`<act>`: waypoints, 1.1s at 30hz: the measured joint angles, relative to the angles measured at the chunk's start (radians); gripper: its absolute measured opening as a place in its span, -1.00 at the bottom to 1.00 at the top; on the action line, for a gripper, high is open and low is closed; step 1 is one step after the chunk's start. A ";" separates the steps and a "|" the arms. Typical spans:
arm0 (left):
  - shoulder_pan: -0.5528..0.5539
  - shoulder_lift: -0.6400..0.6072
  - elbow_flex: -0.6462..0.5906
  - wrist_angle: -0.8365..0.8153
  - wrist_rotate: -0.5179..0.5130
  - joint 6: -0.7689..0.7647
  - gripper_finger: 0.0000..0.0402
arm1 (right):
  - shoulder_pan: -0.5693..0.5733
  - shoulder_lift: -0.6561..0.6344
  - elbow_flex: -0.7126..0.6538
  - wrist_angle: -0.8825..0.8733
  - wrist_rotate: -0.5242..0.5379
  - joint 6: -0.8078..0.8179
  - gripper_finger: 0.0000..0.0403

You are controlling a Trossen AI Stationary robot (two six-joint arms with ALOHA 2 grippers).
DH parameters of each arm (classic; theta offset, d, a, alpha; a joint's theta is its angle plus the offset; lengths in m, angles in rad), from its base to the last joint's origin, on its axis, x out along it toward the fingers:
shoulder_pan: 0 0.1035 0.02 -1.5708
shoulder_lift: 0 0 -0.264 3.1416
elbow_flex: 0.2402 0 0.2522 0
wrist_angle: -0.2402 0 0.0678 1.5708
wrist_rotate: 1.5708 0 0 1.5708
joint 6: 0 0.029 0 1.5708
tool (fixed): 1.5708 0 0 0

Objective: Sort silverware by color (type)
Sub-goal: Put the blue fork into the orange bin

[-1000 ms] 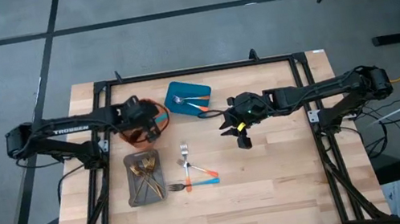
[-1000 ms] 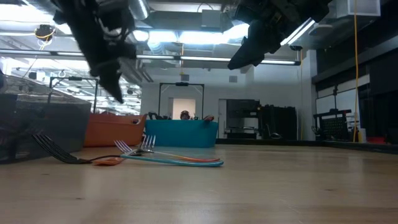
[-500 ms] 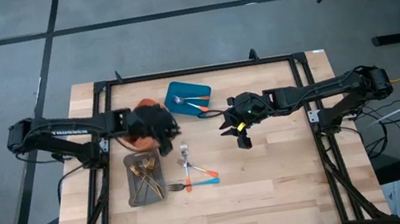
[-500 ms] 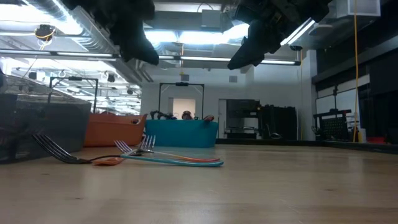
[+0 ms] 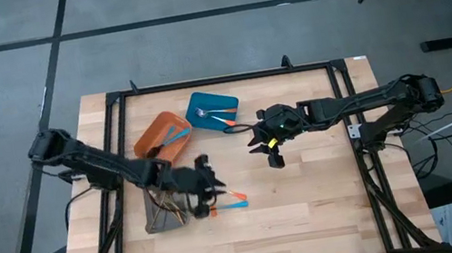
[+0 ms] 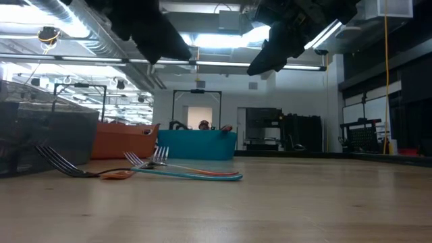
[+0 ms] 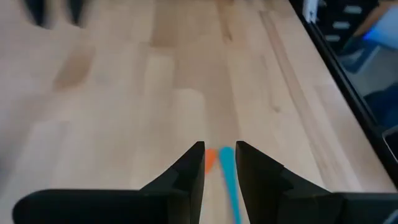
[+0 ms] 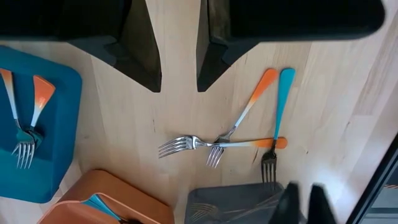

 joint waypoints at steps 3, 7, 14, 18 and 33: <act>-0.046 0.054 0.000 0.034 -0.015 -0.025 -0.58 | 0.000 0.000 0.000 0.000 0.000 0.000 -0.54; -0.094 0.128 0.000 0.037 -0.046 -0.082 -0.58 | 0.000 0.000 0.000 0.000 0.000 0.000 -0.54; -0.142 0.247 0.000 0.038 -0.046 -0.155 -0.58 | 0.000 0.000 0.000 0.000 0.000 0.000 -0.54; -0.148 0.290 0.000 0.037 -0.047 -0.155 -0.58 | 0.000 0.000 0.000 0.000 0.000 0.000 -0.54; -0.141 0.361 0.002 0.041 -0.083 -0.205 -0.58 | 0.000 0.000 0.000 -0.001 0.000 0.000 -0.54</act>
